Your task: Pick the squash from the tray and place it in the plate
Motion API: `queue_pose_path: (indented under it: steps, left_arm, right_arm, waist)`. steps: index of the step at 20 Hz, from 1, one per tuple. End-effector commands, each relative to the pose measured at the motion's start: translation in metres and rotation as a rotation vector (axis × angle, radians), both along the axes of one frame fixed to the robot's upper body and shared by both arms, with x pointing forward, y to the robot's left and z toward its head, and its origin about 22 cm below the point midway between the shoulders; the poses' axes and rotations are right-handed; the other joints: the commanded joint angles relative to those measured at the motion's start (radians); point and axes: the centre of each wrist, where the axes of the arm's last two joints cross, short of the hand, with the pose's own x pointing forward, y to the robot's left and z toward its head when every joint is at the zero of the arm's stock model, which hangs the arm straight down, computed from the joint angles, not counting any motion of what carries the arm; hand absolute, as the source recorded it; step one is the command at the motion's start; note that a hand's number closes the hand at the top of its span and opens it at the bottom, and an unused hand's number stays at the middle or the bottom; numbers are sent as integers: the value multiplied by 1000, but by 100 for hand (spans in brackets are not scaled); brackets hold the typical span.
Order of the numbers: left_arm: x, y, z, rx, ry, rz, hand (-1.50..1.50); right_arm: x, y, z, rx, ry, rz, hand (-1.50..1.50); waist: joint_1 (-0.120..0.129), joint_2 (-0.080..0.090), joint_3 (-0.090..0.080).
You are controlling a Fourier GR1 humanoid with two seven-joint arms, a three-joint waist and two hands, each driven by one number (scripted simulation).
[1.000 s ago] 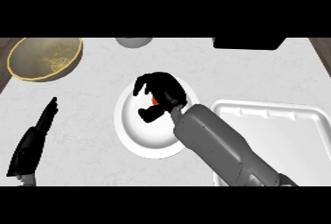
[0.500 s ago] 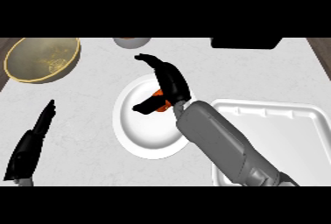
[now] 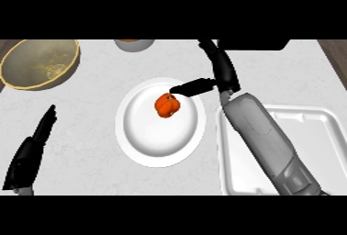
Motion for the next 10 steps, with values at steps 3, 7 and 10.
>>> queue_pose_path:
  steps: [3,7,10]
  left_arm:
    - [-2,15,14,-1,-18,1,0]
    - [-5,25,12,12,-6,-10,0]
    - [-8,13,0,-3,-11,-3,0]
  right_arm:
    - [13,-94,-12,116,-89,-8,-150]
    - [11,-146,-26,87,-110,43,-150]
    - [13,-174,-31,65,-120,43,-150]
  waist:
    - [5,1,0]
    - [4,1,0]
    - [5,1,0]
